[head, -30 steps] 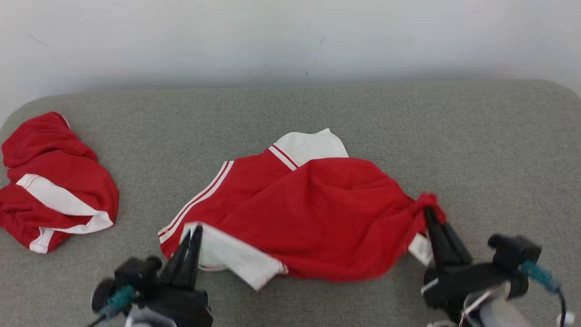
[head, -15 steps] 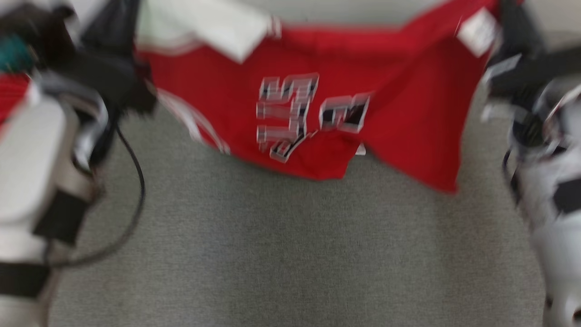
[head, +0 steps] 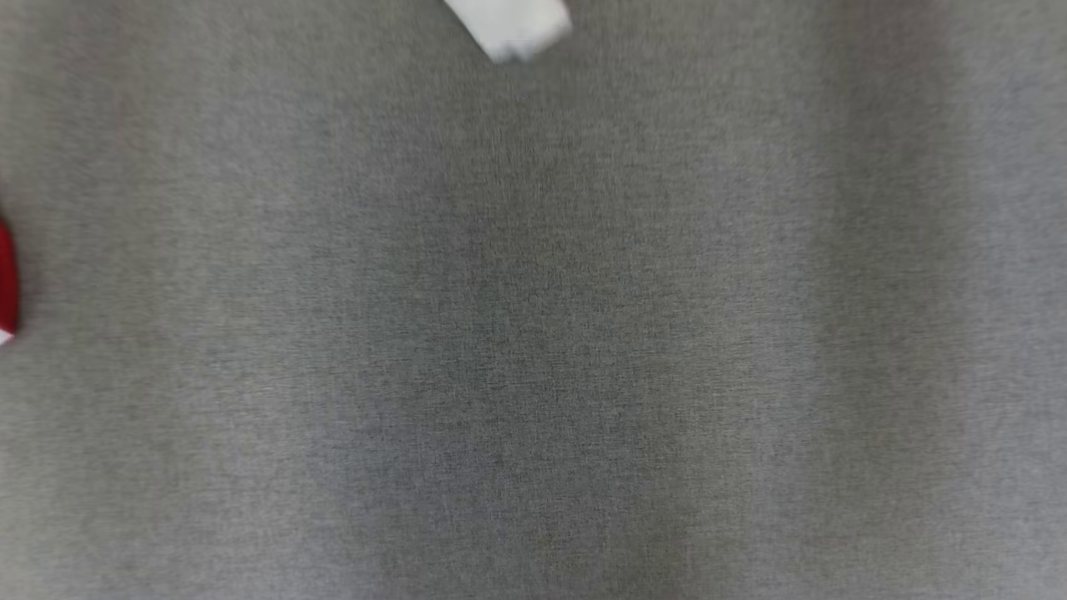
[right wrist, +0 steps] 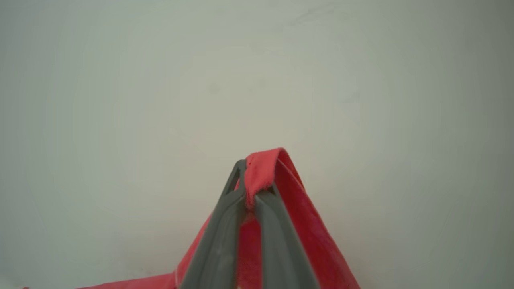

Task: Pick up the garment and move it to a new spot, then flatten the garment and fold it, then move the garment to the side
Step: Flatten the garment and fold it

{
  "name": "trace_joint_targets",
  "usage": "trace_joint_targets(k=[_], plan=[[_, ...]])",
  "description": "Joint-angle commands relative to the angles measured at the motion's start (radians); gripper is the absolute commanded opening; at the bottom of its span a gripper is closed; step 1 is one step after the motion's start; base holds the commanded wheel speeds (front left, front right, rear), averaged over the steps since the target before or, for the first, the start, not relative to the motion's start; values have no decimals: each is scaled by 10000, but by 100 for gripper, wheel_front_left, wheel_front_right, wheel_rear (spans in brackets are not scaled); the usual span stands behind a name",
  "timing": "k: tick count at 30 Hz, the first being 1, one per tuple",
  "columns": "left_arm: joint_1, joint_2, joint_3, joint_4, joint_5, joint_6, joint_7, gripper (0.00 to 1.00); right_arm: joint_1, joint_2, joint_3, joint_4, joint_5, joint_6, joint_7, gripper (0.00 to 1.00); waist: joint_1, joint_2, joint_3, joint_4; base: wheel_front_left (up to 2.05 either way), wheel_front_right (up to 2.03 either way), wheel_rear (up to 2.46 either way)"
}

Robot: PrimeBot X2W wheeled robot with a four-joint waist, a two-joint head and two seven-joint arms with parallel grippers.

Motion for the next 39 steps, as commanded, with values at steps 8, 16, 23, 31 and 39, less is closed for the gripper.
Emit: trace_joint_targets(k=[8,16,23,31,39], plan=[[-2439,-344,-686,1459,129,17,-296,0,-2092,112,-302,1456,-1193,9,-519,0,-3,-3,1492,95,0,0,0],[-3421,-627,-1311,2410,-72,20,-694,0,-2880,227,-451,2549,-1791,9,-910,0,-3,-3,1645,208,0,0,0],[-3201,-524,-1680,2833,-665,20,-1100,0,-2800,274,-343,2991,-1708,9,-1085,0,-3,-3,1824,206,0,0,0],[-1099,-177,-1735,2259,-1599,19,-1983,0,-813,468,367,2503,-894,9,-1346,0,-3,-3,1070,203,0,0,0],[2948,567,-954,-22,-2048,350,-2229,0,3156,459,1604,606,669,9,-1650,0,-3,-3,-350,-4,0,0,0]])
